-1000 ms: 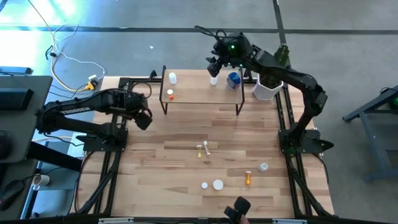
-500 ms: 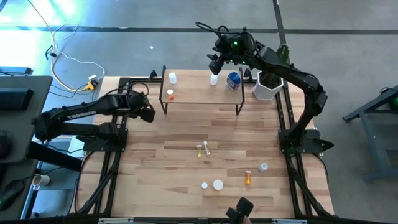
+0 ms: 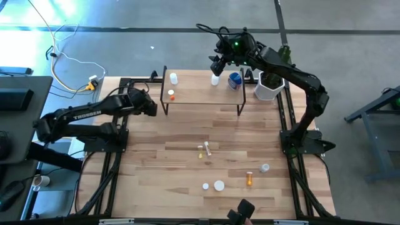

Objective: Pick and place medicine bottles onto shelf by color
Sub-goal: Put the top pink pill bottle on the shelf

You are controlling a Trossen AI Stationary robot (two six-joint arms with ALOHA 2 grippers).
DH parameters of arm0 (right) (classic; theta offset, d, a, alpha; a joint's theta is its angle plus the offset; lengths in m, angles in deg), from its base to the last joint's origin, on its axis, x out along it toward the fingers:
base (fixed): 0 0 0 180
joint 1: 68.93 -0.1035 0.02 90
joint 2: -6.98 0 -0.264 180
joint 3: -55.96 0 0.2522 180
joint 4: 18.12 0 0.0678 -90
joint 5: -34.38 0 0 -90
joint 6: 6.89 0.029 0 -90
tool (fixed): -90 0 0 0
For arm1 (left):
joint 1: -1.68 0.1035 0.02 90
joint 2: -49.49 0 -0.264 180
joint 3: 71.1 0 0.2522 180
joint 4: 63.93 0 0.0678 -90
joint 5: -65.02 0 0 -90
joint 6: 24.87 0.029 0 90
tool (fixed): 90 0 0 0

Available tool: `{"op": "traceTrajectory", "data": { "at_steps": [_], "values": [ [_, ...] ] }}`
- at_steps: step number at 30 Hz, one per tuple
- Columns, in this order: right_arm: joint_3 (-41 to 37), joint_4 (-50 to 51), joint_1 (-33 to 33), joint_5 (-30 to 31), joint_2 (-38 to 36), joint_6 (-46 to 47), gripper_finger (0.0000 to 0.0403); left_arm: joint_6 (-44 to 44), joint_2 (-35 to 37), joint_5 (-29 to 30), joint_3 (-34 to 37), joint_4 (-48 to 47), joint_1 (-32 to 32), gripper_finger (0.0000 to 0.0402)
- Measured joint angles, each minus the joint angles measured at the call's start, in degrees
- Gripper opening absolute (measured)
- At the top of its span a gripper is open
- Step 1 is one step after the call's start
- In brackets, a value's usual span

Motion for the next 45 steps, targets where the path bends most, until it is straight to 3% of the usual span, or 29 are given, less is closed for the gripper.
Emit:
{"op": "traceTrajectory", "data": {
  "at_steps": [17,29,40,45],
  "values": [
    [0.0,-0.04,-0.02,0.01,0.0,0.02,0.0186,1.16,-11.37,1.11,0.0,4.65,0.29,0.0184],
    [0.0,0.02,-0.02,0.0,0.0,0.02,0.0186,3.57,-13.5,-1.24,0.0,5.44,3.73,0.0183],
    [0.0,0.09,-0.02,0.0,0.0,0.02,0.0186,4.68,-13.5,-2.61,0.0,5.83,3.74,0.0111],
    [0.0,0.41,-0.02,0.01,0.0,0.02,0.0186,5.63,-13.5,-2.65,-0.01,5.63,3.74,0.0104]
  ]
}}
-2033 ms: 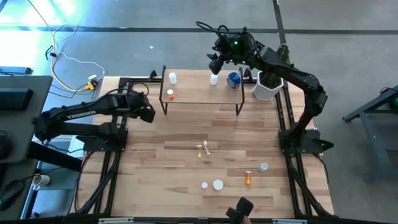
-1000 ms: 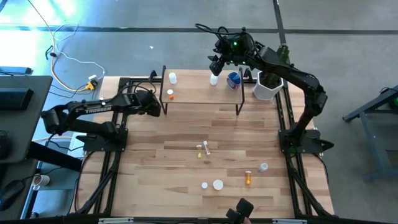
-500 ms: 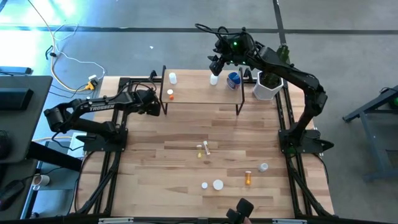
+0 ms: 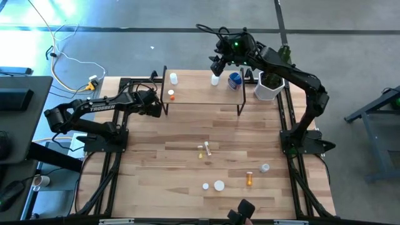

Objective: Pick and place medicine bottles onto shelf by color
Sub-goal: Put the top pink pill bottle on the shelf

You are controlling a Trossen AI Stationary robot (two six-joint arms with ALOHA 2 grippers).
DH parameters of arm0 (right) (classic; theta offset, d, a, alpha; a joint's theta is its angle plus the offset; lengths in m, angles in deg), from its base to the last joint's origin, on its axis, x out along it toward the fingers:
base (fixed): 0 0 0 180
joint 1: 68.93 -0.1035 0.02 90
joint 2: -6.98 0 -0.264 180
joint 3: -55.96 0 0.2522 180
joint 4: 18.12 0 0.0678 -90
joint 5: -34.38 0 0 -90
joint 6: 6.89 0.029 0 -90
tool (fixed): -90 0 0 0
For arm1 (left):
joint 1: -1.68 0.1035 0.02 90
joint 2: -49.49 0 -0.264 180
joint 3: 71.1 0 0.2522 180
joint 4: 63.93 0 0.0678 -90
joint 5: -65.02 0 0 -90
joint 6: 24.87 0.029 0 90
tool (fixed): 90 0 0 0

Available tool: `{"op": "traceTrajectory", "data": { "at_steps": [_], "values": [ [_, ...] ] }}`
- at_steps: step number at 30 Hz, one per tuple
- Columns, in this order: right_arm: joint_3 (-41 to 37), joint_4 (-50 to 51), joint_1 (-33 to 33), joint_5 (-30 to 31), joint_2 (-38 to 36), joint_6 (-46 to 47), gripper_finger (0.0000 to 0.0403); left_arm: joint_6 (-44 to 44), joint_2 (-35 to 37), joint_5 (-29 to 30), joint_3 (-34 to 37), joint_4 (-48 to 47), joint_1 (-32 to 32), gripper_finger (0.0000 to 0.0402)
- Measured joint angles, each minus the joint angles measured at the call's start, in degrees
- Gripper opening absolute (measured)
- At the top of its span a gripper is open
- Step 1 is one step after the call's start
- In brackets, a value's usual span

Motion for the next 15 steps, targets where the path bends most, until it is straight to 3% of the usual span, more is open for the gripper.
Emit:
{"op": "traceTrajectory", "data": {
  "at_steps": [10,15],
  "values": [
    [0.0,1.14,0.0,0.01,0.0,0.0,0.0186,1.61,3.78,-4.87,-0.01,-2.23,0.0,0.0111],
    [0.0,1.14,0.0,0.01,0.0,0.0,0.0186,1.57,8.2,-4.44,-0.01,-3.82,0.0,0.0111]
  ]
}}
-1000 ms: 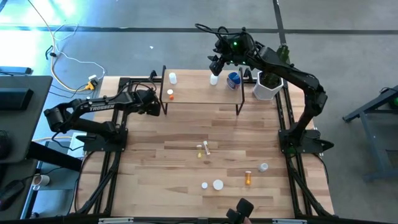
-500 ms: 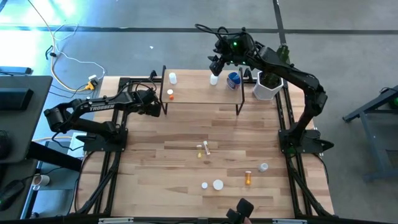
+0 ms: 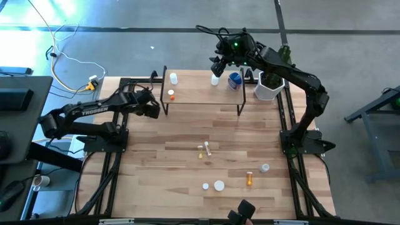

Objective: Pick and place medicine bottles onto shelf by color
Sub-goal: Put the top pink pill bottle on the shelf

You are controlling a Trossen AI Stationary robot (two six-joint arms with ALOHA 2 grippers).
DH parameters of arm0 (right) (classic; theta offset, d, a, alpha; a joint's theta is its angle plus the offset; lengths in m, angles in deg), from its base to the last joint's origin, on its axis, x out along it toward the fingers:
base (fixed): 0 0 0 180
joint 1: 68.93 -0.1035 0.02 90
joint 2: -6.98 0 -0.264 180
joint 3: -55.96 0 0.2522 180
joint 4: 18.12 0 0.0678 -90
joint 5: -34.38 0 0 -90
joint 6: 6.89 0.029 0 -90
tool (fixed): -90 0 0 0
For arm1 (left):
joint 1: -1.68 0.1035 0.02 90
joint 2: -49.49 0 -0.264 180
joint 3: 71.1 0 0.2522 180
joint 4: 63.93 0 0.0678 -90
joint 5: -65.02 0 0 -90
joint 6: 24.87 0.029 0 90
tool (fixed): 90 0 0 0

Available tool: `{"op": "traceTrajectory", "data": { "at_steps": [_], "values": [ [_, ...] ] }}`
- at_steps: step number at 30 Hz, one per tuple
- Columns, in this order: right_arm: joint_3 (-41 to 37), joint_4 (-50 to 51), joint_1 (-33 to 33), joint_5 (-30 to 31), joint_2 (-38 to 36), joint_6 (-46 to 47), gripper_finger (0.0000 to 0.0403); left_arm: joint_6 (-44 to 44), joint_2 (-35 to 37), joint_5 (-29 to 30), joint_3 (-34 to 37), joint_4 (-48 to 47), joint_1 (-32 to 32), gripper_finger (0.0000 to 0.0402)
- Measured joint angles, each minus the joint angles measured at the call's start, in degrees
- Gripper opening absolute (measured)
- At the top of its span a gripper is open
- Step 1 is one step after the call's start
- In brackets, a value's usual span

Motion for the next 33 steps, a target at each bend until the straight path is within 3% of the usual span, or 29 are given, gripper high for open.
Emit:
{"op": "traceTrajectory", "data": {
  "at_steps": [8,14,33],
  "values": [
    [-0.02,0.0,0.0,0.0,0.0,0.0,0.0186,-0.04,9.37,0.45,-0.45,-1.18,0.08,0.0111],
    [-0.02,0.0,-0.01,0.0,0.0,1.06,0.0186,2.88,13.5,2.03,-6.14,-2.55,2.04,0.0113],
    [-0.02,0.02,-0.02,0.0,0.0,1.12,0.0186,22.31,11.74,1.45,-31.1,-2.85,5.25,0.0111]
  ]
}}
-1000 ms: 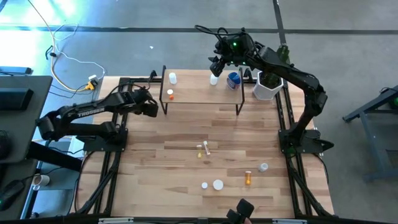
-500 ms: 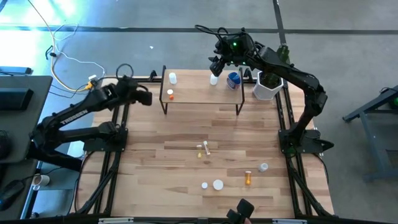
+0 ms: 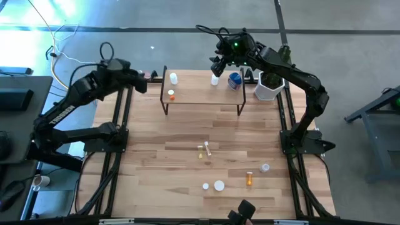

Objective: Pick and place medicine bottles onto shelf by color
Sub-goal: Put the top pink pill bottle on the shelf

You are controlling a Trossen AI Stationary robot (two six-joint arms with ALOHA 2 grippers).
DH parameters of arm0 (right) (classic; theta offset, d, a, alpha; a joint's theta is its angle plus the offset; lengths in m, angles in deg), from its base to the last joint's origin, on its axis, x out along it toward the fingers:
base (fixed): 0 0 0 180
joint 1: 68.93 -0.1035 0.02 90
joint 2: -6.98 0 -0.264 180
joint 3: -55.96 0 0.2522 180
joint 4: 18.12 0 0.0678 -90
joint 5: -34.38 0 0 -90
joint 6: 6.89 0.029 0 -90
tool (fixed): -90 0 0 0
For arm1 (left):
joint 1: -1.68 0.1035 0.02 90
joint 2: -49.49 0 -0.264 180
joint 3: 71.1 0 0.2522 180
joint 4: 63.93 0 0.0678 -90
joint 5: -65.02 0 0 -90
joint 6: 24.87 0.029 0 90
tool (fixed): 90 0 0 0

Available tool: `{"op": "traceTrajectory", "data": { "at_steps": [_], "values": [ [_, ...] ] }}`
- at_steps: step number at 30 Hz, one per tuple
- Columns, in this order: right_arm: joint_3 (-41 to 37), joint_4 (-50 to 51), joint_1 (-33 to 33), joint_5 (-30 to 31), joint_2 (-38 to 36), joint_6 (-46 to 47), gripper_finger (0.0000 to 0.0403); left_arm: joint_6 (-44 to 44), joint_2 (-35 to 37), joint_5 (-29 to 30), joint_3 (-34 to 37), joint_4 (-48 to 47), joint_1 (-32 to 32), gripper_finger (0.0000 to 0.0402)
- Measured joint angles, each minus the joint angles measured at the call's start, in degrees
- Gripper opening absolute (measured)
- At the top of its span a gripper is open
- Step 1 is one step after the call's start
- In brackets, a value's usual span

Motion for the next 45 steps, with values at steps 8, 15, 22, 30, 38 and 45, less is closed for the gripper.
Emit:
{"op": "traceTrajectory", "data": {
  "at_steps": [8,15,22,30,38,45],
  "values": [
    [0.0,0.71,0.0,0.0,0.0,0.58,0.0186,5.24,-5.91,-3.77,-8.82,-0.1,-0.04,0.0111],
    [-0.02,2.71,0.0,0.0,0.02,0.58,0.0186,6.25,-13.16,-6.65,-15.89,-2.56,-0.04,0.0111],
    [-0.02,4.25,0.0,0.0,0.02,0.59,0.0186,5.17,-21.37,-9.6,-24.47,-9.18,-0.13,0.0111],
    [-0.02,4.28,0.17,0.04,0.02,0.54,0.0186,3.63,-28.38,-9.57,-28.15,-10.52,-4.1,0.0111],
    [-0.02,4.28,2.19,1.51,0.02,1.41,0.0186,3.5,-34.1,-7.68,-28.18,-13.54,-8.55,0.0111],
    [-0.02,4.28,4.24,1.54,0.02,1.39,0.0186,3.45,-38.26,-7.28,-28.18,-13.95,-10.58,0.0111]
  ]
}}
